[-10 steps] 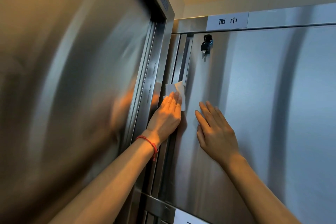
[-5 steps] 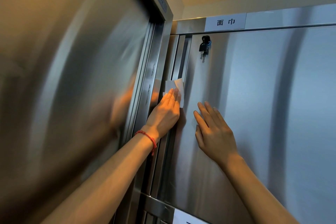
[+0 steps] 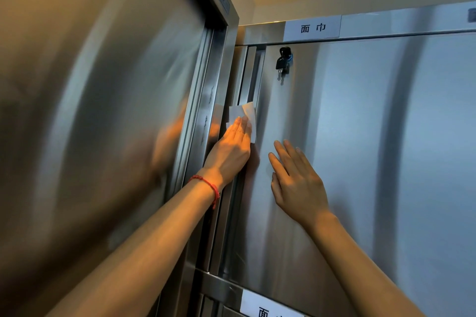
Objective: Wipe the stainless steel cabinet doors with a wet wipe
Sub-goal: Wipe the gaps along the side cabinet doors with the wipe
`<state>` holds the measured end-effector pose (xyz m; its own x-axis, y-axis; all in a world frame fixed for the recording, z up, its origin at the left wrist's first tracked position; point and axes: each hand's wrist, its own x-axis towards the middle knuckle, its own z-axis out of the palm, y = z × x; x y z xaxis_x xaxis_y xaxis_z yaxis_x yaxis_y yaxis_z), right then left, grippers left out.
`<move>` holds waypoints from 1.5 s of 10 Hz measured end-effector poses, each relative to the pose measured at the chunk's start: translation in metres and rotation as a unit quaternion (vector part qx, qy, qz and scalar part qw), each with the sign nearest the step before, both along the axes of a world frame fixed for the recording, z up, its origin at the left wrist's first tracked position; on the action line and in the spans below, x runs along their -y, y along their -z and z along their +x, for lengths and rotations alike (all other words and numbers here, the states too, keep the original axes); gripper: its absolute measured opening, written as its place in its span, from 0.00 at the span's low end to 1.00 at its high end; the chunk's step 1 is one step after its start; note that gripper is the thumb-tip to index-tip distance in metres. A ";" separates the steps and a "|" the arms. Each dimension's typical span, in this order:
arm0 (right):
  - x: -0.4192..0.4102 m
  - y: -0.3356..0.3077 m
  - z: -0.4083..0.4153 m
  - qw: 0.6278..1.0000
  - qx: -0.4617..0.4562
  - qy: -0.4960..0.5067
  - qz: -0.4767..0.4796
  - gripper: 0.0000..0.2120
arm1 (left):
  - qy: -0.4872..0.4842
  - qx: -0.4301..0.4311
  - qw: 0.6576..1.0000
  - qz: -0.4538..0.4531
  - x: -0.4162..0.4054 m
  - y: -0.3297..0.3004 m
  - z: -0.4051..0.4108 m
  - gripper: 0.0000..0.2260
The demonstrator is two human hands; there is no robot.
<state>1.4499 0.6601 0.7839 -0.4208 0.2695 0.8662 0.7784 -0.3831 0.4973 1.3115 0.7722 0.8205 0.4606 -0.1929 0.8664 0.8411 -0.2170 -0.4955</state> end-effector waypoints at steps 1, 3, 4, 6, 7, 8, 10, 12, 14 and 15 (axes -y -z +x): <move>0.000 0.000 0.000 1.000 -0.002 0.000 -0.001 0.22 | -0.033 -0.011 0.999 0.008 -0.003 0.005 0.002 0.25; 0.000 0.000 0.000 1.000 -0.003 0.012 -0.007 0.22 | -0.060 -0.025 0.998 0.014 -0.001 0.011 -0.002 0.26; 0.001 0.000 0.000 1.000 -0.002 0.014 -0.007 0.22 | -0.042 -0.008 0.999 0.009 0.001 0.001 -0.004 0.25; 0.001 0.000 -0.001 1.000 -0.007 0.012 -0.010 0.22 | -0.054 -0.008 0.998 -0.002 0.001 -0.005 -0.002 0.26; 0.002 0.000 -0.001 1.000 -0.006 0.015 -0.010 0.22 | -0.055 -0.018 0.998 -0.011 0.004 0.004 -0.002 0.21; 0.001 0.000 -0.001 1.000 -0.011 0.012 -0.015 0.22 | -0.043 -0.015 0.999 -0.002 0.000 0.003 -0.003 0.22; 0.001 0.000 0.000 1.000 -0.007 0.015 -0.016 0.22 | -0.063 -0.032 0.997 -0.033 0.006 -0.012 0.000 0.26; 0.000 0.000 0.000 1.000 -0.004 0.024 -0.014 0.22 | -0.035 -0.011 0.999 -0.012 0.000 -0.001 -0.004 0.24; 0.000 0.001 0.001 1.000 -0.011 0.017 -0.018 0.23 | -0.036 -0.027 0.999 -0.014 -0.003 -0.019 -0.003 0.27; -0.001 0.001 0.002 1.000 -0.013 0.017 -0.021 0.23 | -0.053 -0.023 0.998 0.015 0.000 -0.027 -0.001 0.27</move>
